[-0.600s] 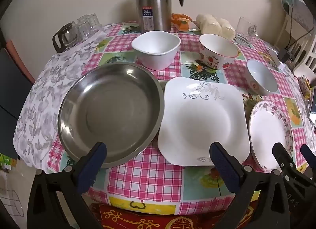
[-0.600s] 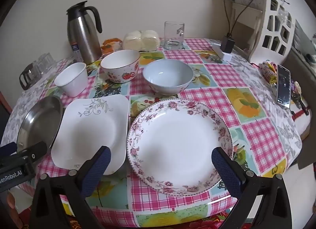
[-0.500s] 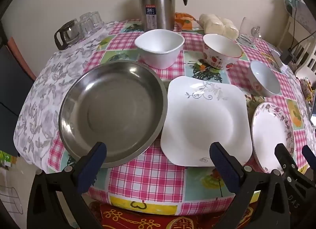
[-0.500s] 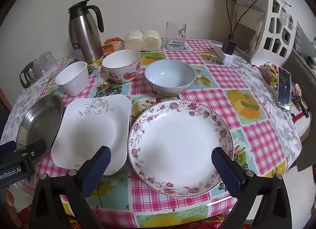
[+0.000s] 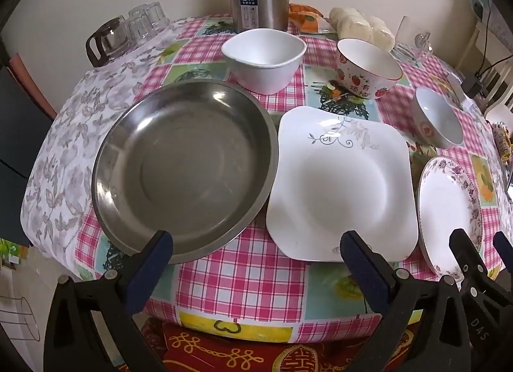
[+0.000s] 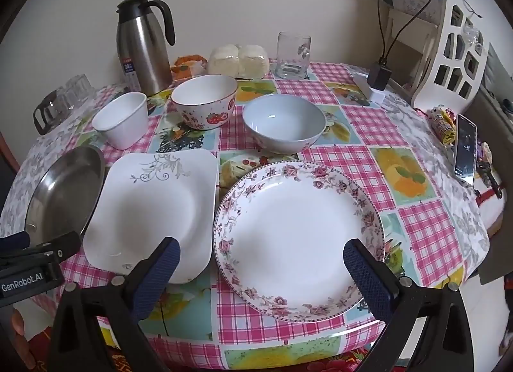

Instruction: Organize plates and bowls

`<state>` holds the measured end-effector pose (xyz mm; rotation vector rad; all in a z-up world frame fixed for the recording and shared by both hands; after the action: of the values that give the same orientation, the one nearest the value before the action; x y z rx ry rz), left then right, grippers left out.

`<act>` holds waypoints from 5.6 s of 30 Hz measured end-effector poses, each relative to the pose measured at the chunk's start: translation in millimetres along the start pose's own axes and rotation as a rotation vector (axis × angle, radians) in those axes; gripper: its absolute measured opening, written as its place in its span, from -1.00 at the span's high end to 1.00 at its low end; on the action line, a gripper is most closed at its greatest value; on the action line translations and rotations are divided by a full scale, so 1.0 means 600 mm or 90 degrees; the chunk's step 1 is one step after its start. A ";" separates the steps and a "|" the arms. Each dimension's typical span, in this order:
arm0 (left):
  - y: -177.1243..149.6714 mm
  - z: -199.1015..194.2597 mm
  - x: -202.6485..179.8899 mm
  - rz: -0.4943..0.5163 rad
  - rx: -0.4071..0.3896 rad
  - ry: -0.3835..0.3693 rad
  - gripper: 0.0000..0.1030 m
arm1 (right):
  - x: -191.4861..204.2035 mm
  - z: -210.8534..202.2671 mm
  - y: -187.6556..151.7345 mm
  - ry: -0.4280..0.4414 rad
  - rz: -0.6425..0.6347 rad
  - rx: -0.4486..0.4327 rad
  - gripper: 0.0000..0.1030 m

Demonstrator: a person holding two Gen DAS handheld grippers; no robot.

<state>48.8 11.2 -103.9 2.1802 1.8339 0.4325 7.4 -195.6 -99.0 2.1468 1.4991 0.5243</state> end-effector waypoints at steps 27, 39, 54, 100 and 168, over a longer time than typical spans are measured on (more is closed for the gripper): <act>-0.007 0.009 0.001 0.000 0.017 0.002 -1.00 | 0.007 0.013 -0.010 -0.004 -0.012 0.023 -1.00; -0.010 0.012 -0.001 0.003 0.023 0.004 -1.00 | 0.008 0.017 -0.015 -0.005 -0.014 0.031 -1.00; -0.013 0.014 0.000 0.006 0.025 0.005 -1.00 | 0.007 0.018 -0.014 -0.006 -0.014 0.031 -1.00; 0.004 0.044 0.258 -0.343 -0.024 -0.008 -1.00 | 0.222 0.059 0.010 0.123 -0.097 -0.011 -1.00; -0.099 0.125 0.433 -0.548 0.029 0.068 0.58 | 0.467 0.087 -0.040 0.331 -0.177 0.032 -0.31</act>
<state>65.5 276.9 -180.0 1.1974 2.6001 0.3070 110.6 67.3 -143.4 1.8734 2.0620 1.0025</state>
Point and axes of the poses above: each gripper's, at about its wrist camera, not at the fingertips, and z roughly the way its jaws point, x to its left, y to its top, the point moved 10 cm from there along z, roughly the way its jaws point, and after that the axes turned 5 degrees about z, right-handed, at the moved point
